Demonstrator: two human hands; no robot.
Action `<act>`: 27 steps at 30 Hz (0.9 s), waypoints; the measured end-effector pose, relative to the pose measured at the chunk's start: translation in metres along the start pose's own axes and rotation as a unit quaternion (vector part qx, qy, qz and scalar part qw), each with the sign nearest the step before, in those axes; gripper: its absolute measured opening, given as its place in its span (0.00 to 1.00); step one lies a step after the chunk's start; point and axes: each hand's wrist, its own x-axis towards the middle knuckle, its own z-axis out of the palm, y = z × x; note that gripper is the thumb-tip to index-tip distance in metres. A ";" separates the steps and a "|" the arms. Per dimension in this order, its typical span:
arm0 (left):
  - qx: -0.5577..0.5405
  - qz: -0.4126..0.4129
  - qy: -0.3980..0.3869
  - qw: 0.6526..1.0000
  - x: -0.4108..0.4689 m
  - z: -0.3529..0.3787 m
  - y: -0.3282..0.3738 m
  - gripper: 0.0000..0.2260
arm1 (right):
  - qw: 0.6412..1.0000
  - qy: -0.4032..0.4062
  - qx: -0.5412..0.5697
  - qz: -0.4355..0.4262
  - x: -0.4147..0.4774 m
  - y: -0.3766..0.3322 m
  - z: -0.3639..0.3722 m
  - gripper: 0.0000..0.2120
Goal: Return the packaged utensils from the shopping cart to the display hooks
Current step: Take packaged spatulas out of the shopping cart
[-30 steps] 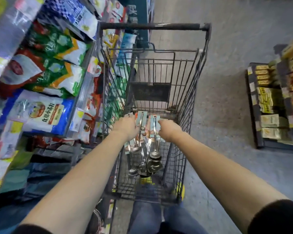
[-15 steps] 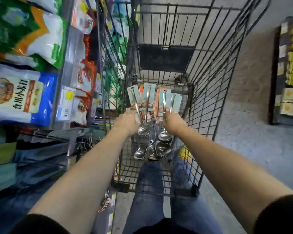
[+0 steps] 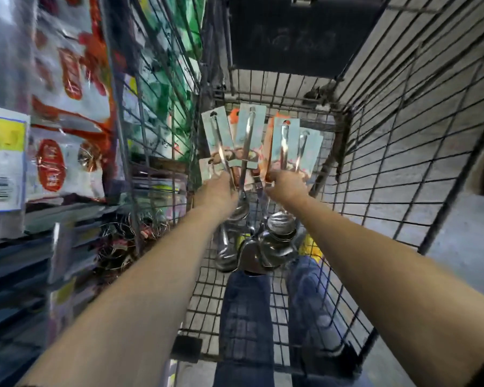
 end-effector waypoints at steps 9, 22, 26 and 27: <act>0.036 0.047 0.053 0.997 0.028 0.027 -0.001 0.13 | 0.992 0.039 0.121 0.002 0.026 0.001 0.024 0.22; -0.027 0.045 0.070 0.996 0.026 0.043 -0.009 0.11 | 0.987 0.092 0.119 0.053 0.048 -0.023 0.049 0.10; -0.023 0.049 0.070 0.996 0.022 0.045 -0.009 0.12 | 0.977 0.113 0.174 0.053 0.037 -0.020 0.046 0.10; -0.024 0.049 0.074 0.996 0.020 0.044 -0.008 0.11 | 0.971 0.126 0.195 0.054 0.033 -0.018 0.044 0.10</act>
